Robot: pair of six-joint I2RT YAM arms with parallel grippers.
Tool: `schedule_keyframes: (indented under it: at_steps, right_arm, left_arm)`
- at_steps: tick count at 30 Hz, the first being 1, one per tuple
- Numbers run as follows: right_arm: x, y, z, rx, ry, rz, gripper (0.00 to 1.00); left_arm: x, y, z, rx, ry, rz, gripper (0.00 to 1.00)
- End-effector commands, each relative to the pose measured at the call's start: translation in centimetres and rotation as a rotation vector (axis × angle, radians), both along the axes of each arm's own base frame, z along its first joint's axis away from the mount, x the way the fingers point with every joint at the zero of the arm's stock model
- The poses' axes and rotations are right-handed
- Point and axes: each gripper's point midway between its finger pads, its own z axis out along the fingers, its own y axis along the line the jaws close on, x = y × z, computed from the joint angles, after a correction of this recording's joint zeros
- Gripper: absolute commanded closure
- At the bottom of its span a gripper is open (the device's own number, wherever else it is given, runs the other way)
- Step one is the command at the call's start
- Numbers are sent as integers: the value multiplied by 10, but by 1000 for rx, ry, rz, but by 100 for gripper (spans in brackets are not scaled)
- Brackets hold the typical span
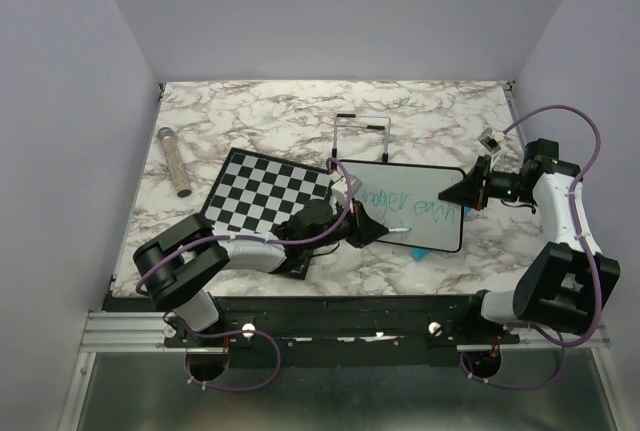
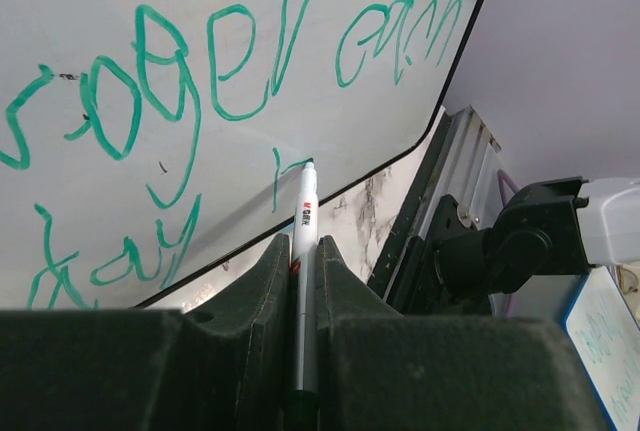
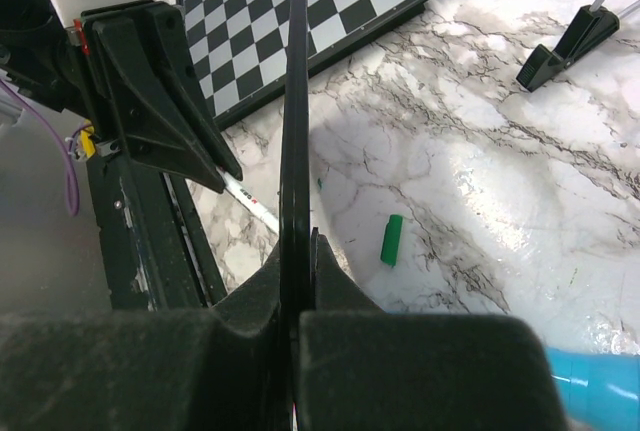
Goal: Write a sentence on the whiteboard
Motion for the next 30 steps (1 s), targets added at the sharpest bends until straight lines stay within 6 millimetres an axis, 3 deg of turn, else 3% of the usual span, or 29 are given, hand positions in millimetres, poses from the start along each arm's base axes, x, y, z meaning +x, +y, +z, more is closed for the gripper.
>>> schedule_keyframes:
  at_steps: [1,10,16,20,27,30]
  right_arm:
    - [1,3,8,17,-52,15,99]
    - [1,3,8,18,-52,15,100]
    - [1,3,8,19,-54,16,99]
    - [0,3,8,19,-50,15,100]
    - [0,3,8,19,-52,16,100]
    - [0,3,8,18,-53,15,100]
  left_arm:
    - [-1,-6,-6,17,11,-31,100]
    - [-10,-1,-26,62,61,-57,100]
    - [-15,-5,-24,50,66,-93,100]
    - [-15,-7,-12,21,51,-102,100]
    - [-22,1,33,-72,-8,-107,100]
    - [-25,7,42,-95,-27,-103,100]
